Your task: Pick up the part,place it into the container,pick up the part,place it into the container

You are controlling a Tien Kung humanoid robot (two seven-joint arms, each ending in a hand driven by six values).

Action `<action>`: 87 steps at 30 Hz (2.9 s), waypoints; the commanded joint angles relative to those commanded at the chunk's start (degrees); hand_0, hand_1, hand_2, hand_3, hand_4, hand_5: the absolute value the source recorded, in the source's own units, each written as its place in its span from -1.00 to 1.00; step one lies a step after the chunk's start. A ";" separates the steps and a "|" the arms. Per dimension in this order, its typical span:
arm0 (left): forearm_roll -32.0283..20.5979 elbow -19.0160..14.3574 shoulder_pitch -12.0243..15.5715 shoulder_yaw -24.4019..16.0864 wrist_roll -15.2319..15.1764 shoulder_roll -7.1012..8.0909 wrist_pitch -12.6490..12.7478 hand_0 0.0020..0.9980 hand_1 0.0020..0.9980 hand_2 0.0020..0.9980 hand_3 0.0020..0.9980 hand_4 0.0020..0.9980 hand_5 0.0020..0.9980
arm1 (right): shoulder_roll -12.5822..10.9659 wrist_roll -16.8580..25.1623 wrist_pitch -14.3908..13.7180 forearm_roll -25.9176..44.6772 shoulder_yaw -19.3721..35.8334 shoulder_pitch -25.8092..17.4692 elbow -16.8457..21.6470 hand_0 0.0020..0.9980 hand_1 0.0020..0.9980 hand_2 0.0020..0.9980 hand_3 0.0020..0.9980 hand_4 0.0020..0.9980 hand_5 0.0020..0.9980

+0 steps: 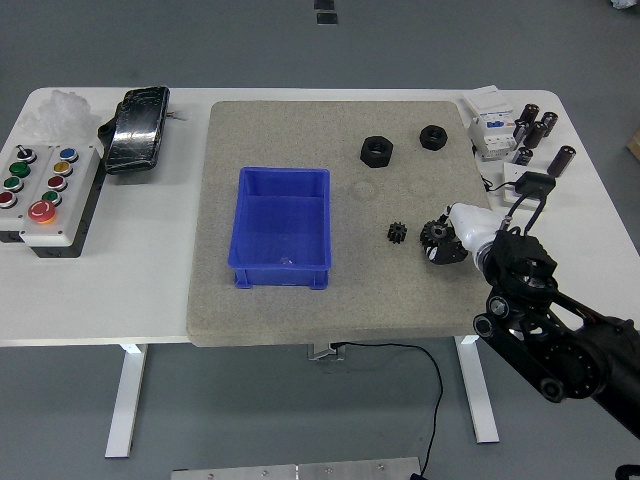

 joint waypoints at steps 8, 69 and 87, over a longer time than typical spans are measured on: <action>1.27 0.00 -0.48 -0.39 0.14 0.75 -0.16 0.23 0.03 0.12 0.26 0.10 0.01 | -0.02 0.00 -3.45 -2.23 4.78 -2.27 2.25 -0.40 0.05 -0.18 0.16 0.12 -0.79; -1.04 0.00 0.41 -1.18 1.47 -0.35 0.65 0.23 0.03 0.13 0.27 0.10 0.01 | 10.01 2.78 -31.99 14.21 -20.76 15.01 0.70 -0.33 0.10 0.16 0.22 0.12 -0.65; -0.09 0.00 0.45 -2.04 2.18 -0.35 0.76 0.23 0.03 0.12 0.26 0.10 0.01 | 12.72 0.00 -15.59 9.55 -32.62 20.40 -3.97 -0.11 0.41 0.50 0.46 0.27 -0.50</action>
